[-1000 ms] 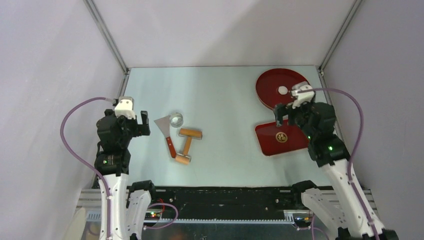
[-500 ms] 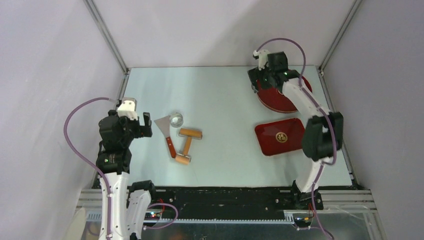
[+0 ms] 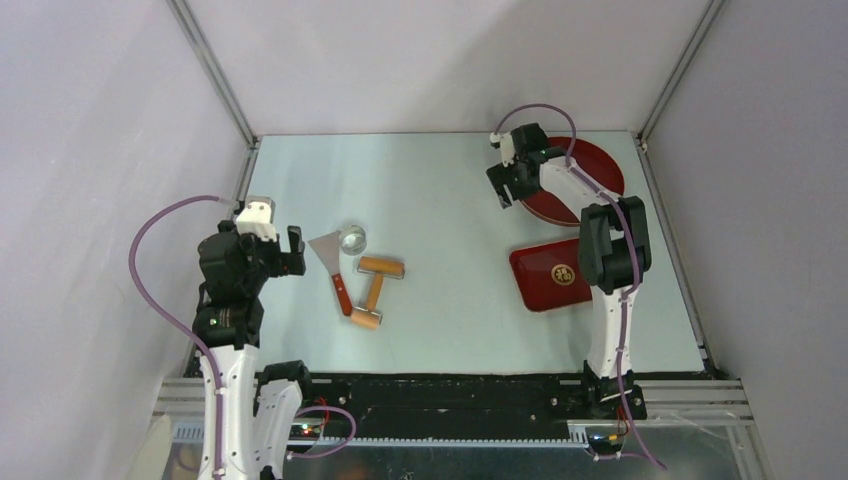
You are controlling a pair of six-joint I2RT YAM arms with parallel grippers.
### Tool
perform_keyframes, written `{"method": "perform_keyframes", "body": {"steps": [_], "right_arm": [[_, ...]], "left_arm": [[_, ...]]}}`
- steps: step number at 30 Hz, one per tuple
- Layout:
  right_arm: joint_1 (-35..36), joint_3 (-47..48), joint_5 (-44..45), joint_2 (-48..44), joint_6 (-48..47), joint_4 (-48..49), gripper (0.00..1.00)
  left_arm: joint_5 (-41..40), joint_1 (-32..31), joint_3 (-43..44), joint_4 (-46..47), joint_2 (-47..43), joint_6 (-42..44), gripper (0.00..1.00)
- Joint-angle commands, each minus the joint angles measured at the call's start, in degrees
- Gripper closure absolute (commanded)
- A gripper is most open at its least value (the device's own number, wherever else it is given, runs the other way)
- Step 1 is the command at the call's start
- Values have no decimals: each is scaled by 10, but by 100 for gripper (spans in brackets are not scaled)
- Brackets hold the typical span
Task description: Roll out the dumpling wrappers from the dough
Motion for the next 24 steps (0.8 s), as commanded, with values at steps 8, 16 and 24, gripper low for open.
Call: {"method": "perform_keyframes", "body": {"steps": [8, 16, 24], "right_arm": [[-15, -1, -12, 49, -50, -22, 33], [-5, -4, -42, 51, -70, -37, 49], [31, -15, -72, 34, -102, -62, 54]], "left_arm": [[6, 3, -3, 20, -5, 13, 2], [3, 2, -4, 20, -6, 14, 2], [-4, -3, -5, 22, -8, 16, 2]]}}
